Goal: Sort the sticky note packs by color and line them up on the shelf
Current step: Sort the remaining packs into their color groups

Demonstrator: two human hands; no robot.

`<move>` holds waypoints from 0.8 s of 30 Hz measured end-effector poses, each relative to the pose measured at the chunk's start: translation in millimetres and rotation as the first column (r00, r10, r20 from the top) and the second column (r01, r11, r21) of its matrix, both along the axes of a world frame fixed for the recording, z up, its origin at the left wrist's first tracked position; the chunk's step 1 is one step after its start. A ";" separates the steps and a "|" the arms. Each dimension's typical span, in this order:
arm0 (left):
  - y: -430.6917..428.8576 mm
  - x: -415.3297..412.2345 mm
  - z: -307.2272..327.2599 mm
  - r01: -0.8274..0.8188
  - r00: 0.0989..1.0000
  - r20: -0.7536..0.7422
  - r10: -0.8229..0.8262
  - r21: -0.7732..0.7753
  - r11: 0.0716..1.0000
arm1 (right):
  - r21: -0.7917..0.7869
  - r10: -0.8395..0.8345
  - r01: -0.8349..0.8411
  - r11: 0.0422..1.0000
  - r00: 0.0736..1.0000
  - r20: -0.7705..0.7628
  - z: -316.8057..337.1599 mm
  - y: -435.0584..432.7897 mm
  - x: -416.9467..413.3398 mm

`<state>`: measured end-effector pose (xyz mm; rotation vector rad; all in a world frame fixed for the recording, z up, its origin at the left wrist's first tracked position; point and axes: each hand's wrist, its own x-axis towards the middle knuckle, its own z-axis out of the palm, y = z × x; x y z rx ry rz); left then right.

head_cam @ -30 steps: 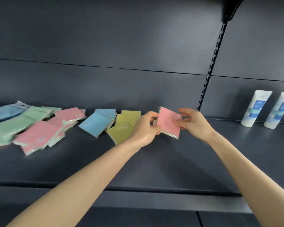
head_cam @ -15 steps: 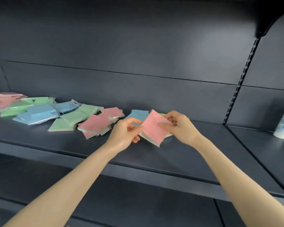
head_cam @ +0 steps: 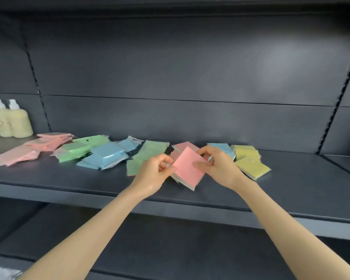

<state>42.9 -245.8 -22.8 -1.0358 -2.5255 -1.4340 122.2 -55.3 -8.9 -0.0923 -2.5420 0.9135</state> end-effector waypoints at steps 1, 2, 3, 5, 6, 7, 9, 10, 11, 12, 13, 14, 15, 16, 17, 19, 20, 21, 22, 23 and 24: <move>-5.9 -6.7 -0.3 0.006 1.000 -0.014 -0.007 -0.012 1.000 | 0.007 -0.024 0.024 1.000 1.000 -0.002 -1.5 -6.7 -4.9; -10.3 -12.1 -0.5 0.014 1.000 -0.024 -0.014 -0.028 1.000 | 0.011 -0.049 0.049 0.999 0.999 0.004 -3.0 -12.2 -9.1; -13.1 -16.8 -1.2 0.021 0.999 -0.026 -0.022 -0.045 0.999 | 0.014 -0.067 0.067 0.998 0.998 0.015 -4.3 -16.8 -12.4; -16.1 -24.9 -3.2 0.036 0.999 -0.017 -0.037 -0.072 0.997 | 0.019 -0.095 0.095 0.995 0.994 0.047 -6.0 -23.1 -18.5; -16.9 -28.4 -4.4 0.041 0.999 -0.018 -0.043 -0.084 0.996 | 0.029 -0.111 0.109 0.994 0.992 0.059 -6.4 -25.1 -21.8; -17.1 -31.8 -5.4 0.044 0.999 -0.023 -0.046 -0.096 0.994 | 0.045 -0.127 0.124 0.991 0.989 0.074 -6.0 -26.4 -25.7; -16.9 -37.1 -7.2 0.031 0.997 -0.063 -0.040 -0.129 0.991 | 0.073 -0.152 0.144 0.987 0.982 0.109 -4.2 -27.2 -34.1; -17.1 -39.0 -8.0 0.017 0.995 -0.099 -0.032 -0.153 0.988 | 0.089 -0.161 0.150 0.985 0.978 0.130 -3.0 -27.9 -37.9; -17.2 -40.8 -9.4 0.002 0.991 -0.134 -0.027 -0.181 0.984 | 0.114 -0.169 0.153 0.982 0.974 0.153 -1.7 -28.8 -41.1; -17.7 -41.6 -10.6 -0.006 0.986 -0.166 -0.028 -0.203 0.979 | 0.139 -0.175 0.152 0.979 0.969 0.173 -1.1 -29.3 -44.3; -17.8 -41.7 -11.9 -0.009 0.981 -0.191 -0.034 -0.221 0.975 | 0.154 -0.178 0.150 0.977 0.967 0.185 -1.4 -28.6 -47.1; -18.1 -41.2 -12.8 -0.009 0.976 -0.215 -0.042 -0.231 0.973 | 0.157 -0.181 0.151 0.976 0.964 0.196 -1.7 -27.6 -48.8; -18.0 -40.9 -13.5 -0.009 0.970 -0.238 -0.050 -0.238 0.971 | 0.159 -0.179 0.147 0.976 0.962 0.208 -2.3 -25.8 -49.8; -18.2 -40.3 -13.6 -0.008 0.962 -0.267 -0.060 -0.246 0.969 | 0.167 -0.173 0.137 0.976 0.960 0.219 -2.8 -23.3 -50.4; -18.3 -40.3 -12.8 -0.006 0.953 -0.294 -0.074 -0.260 0.966 | 0.180 -0.162 0.122 0.976 0.960 0.227 -3.7 -20.4 -51.5; -19.2 -40.5 -11.3 0.012 0.944 -0.313 -0.102 -0.277 0.961 | 0.196 -0.146 0.097 0.976 0.956 0.253 -4.7 -16.2 -51.5; -19.7 -40.6 -10.8 0.025 0.945 -0.306 -0.114 -0.278 0.960 | 0.202 -0.139 0.085 0.976 0.953 0.269 -4.3 -15.1 -50.8; -20.1 -40.8 -11.1 0.042 0.948 -0.293 -0.127 -0.279 0.959 | 0.213 -0.132 0.072 0.974 0.949 0.285 -4.1 -13.9 -50.1; -20.4 -40.2 -11.3 0.059 0.950 -0.279 -0.141 -0.283 0.957 | 0.229 -0.127 0.059 0.972 0.946 0.297 -3.4 -13.0 -49.1; -20.6 -39.8 -11.8 0.073 0.952 -0.266 -0.153 -0.289 0.955 | 0.242 -0.126 0.051 0.969 0.943 0.308 -2.8 -11.9 -48.7; -20.9 -39.2 -11.8 0.084 0.953 -0.254 -0.163 -0.296 0.952 | 0.251 -0.126 0.045 0.967 0.941 0.315 -2.3 -11.2 -48.1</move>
